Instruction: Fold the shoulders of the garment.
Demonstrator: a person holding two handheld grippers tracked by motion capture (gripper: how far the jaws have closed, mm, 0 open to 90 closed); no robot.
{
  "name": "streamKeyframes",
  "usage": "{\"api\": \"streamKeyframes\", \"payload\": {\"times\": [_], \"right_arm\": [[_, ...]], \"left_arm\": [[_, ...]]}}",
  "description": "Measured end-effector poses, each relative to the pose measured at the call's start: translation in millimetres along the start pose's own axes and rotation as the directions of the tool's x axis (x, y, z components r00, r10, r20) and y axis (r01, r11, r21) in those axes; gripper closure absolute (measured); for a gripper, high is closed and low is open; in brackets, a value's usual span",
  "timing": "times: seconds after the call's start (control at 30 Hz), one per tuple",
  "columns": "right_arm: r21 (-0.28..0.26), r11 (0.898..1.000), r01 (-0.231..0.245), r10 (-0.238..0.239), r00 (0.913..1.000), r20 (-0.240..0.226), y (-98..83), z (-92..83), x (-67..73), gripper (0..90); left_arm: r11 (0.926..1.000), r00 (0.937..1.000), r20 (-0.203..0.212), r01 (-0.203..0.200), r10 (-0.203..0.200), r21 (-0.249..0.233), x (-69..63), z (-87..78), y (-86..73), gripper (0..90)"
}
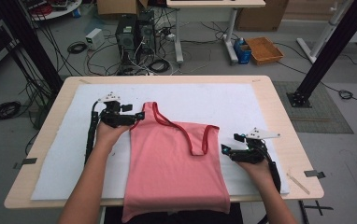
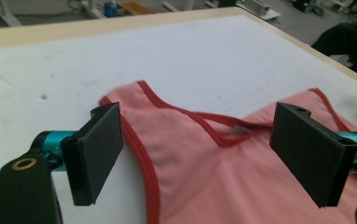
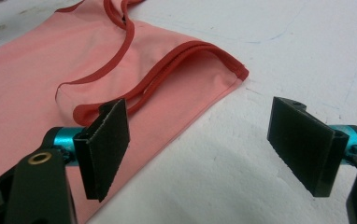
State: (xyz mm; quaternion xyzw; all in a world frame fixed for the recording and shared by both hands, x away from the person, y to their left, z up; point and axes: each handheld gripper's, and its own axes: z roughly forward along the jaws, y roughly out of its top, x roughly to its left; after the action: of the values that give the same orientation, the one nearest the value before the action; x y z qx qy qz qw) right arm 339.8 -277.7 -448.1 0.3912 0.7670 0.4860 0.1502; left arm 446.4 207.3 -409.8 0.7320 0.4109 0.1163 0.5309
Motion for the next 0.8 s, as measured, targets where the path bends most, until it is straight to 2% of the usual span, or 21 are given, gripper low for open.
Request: {"api": "streamKeyframes", "payload": {"times": [0.13,0.37,0.6,0.67,0.7,0.8], "right_arm": [[0.004,1.000,-0.003,0.003,1.0000,0.002,0.0,0.6,-0.6,20.9],[0.002,1.000,-0.013,0.013,0.9999,-0.001,-0.2,0.6,-1.4,20.9],[0.012,1.000,-0.016,0.016,0.9999,-0.007,0.1,1.5,-2.1,20.9],[0.016,1.000,-0.022,0.022,0.9997,-0.009,0.2,1.9,-2.4,20.9],[0.018,1.000,-0.022,0.022,0.9997,-0.011,0.3,2.1,-2.7,20.9],[0.020,1.000,-0.018,0.018,0.9998,-0.013,0.4,2.5,-3.2,20.9]], "left_arm": [[0.9999,0.9999,-0.002,-0.014,0.014,0.002,0.9,10.7,8.1,17.4],[0.9991,0.9995,-0.027,0.017,-0.016,0.040,14.3,31.0,20.1,17.4],[0.9965,0.9979,-0.058,0.032,-0.028,0.077,27.7,50.7,27.7,17.4],[0.9974,0.9976,-0.058,0.041,-0.037,0.059,31.8,55.1,27.0,17.5],[0.9960,0.9970,-0.055,0.057,-0.053,0.069,34.8,57.7,26.6,17.6],[0.9921,0.9958,-0.068,0.068,-0.061,0.105,40.1,67.1,25.8,17.6]]}}
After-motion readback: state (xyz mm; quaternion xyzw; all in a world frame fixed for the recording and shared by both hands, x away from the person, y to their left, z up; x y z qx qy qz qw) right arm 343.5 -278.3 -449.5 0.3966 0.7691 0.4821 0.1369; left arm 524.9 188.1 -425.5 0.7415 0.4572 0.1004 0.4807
